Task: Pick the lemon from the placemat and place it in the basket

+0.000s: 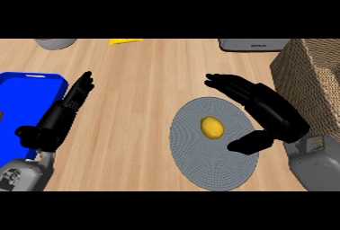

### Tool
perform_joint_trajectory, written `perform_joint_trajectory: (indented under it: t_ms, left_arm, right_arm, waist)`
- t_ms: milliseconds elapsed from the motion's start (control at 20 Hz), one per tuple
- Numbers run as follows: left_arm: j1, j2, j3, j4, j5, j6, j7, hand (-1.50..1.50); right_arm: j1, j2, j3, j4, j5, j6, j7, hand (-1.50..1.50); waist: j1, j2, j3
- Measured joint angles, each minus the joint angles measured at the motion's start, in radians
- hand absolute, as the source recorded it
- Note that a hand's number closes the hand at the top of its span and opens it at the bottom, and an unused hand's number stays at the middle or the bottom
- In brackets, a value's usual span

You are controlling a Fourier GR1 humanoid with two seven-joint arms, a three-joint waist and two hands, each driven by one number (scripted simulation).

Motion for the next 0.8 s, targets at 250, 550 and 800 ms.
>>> perform_joint_trajectory:
  t_ms: [250,550,800]
  left_arm:
    - [0.007,-0.013,-0.005,-0.003,-0.012,-0.001,-0.007,0.0]
    - [-0.002,-0.025,0.014,0.009,-0.022,-0.023,-0.006,0.0]
    - [-0.002,-0.031,0.057,0.002,-0.025,-0.069,0.01,0.0]
  right_arm:
    - [-0.102,-0.117,0.002,-0.06,-0.054,0.261,0.178,-1.5]
    - [-0.153,-0.197,-0.083,-0.108,-0.229,0.525,0.291,-1.5]
    - [-0.14,-0.215,-0.198,-0.123,-0.286,0.642,0.311,-1.5]
  waist:
    - [0.004,0.003,0.0]
    - [0.005,0.007,0.002]
    - [0.008,0.008,0.003]
